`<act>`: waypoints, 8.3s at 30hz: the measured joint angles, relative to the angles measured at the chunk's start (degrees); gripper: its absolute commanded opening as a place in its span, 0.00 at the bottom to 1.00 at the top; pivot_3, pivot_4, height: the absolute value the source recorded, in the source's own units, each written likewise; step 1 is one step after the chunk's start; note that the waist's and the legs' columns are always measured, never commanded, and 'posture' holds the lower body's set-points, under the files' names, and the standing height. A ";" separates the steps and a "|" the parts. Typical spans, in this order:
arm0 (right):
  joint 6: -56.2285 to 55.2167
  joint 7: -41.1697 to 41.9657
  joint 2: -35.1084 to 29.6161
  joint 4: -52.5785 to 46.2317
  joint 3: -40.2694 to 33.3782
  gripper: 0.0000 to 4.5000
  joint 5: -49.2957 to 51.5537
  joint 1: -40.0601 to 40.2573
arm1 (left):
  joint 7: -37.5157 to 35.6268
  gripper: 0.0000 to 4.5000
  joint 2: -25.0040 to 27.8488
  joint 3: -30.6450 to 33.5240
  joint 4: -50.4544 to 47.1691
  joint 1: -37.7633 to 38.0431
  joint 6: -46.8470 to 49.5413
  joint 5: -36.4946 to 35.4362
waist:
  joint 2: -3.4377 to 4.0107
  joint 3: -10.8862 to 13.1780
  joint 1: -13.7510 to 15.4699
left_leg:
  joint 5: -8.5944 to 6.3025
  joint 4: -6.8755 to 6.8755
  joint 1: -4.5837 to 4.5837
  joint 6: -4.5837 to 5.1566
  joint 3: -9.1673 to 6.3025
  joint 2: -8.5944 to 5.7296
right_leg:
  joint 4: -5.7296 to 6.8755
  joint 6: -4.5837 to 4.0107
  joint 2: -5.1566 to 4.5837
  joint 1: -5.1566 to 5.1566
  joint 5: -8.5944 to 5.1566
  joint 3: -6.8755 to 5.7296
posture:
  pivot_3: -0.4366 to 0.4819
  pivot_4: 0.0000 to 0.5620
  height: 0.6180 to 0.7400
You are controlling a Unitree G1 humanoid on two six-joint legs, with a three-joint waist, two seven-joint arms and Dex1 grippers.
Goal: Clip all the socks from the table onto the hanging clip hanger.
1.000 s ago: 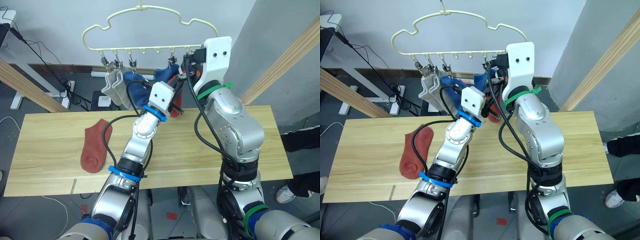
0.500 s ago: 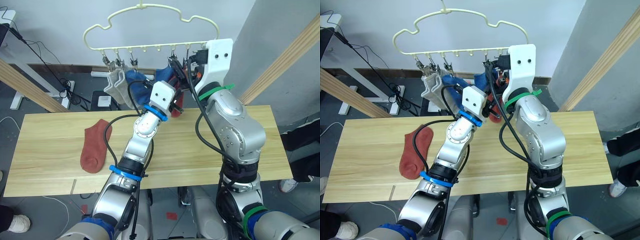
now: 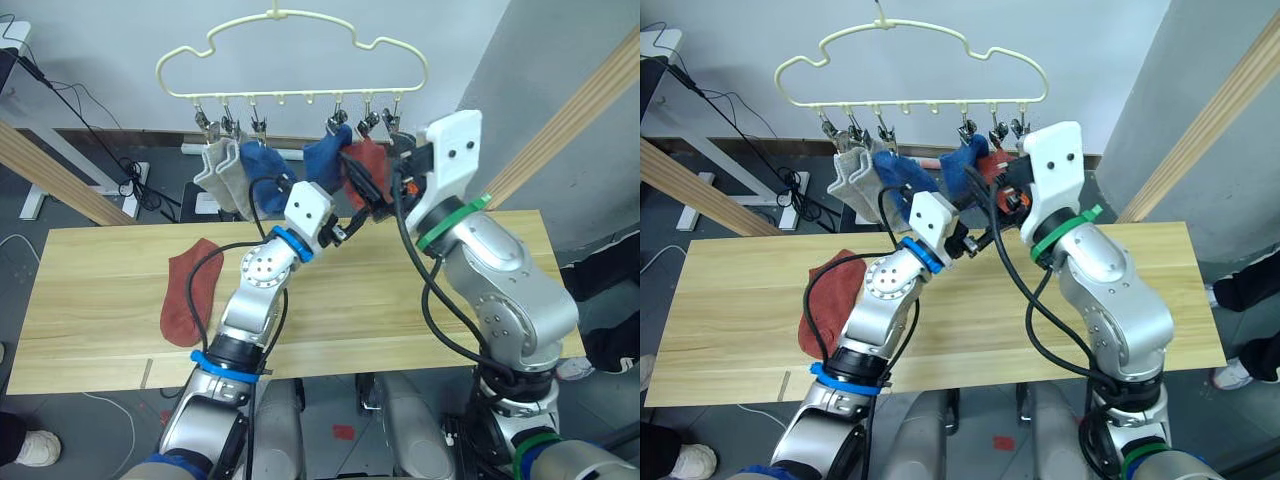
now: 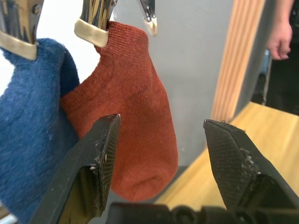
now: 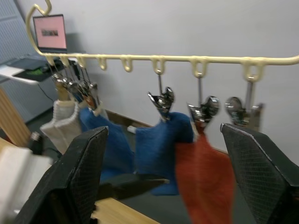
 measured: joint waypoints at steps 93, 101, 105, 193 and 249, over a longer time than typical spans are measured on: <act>-23.78 -2.90 6.45 29.95 -0.62 0.00 -8.63 -9.69 | -17.16 0.70 19.40 9.89 -21.09 2.34 24.49 -26.08 | 0.01 0.01 0.49 | 0.16 -0.02 0.02 -0.24 0.04 0.04 | 0.01 -0.06 0.05 -0.04 0.04 0.11 | 0.47 0.70 1.00; -23.87 -2.95 6.29 30.07 -0.79 0.00 -8.69 -9.73 | -14.42 0.70 19.86 10.13 -21.39 5.55 24.71 -24.74 | 0.01 0.01 0.52 | 0.15 -0.02 0.02 -0.24 0.03 0.04 | 0.01 -0.06 0.05 -0.05 0.04 0.11 | 0.46 0.70 1.00; -23.88 -2.91 5.96 30.07 -1.28 0.00 -8.71 -9.86 | -8.10 0.94 19.37 12.26 -21.70 10.18 24.78 -21.32 | 0.01 0.01 0.44 | 0.15 -0.03 0.04 -0.24 0.05 0.05 | 0.01 -0.06 0.04 -0.05 0.04 0.14 | 0.46 0.70 1.00; -18.05 -2.99 4.03 27.27 -1.18 0.00 -8.76 -10.93 | 1.42 0.00 0.83 0.27 -9.39 2.42 14.15 -4.68 | 0.01 0.00 1.06 | 0.13 -0.04 0.07 -0.20 0.34 0.02 | -0.01 0.03 -0.01 -0.08 0.11 0.31 | 0.38 0.71 1.00; -13.44 -4.10 5.07 25.29 -1.84 0.00 -8.73 -12.48 | 19.88 0.00 -16.46 -0.42 15.18 -10.05 -1.22 6.69 | 0.00 0.00 -0.03 | 0.08 -0.04 -0.06 0.20 0.28 -0.09 | -0.04 0.06 -0.06 -0.13 0.21 0.24 | 0.35 0.70 1.00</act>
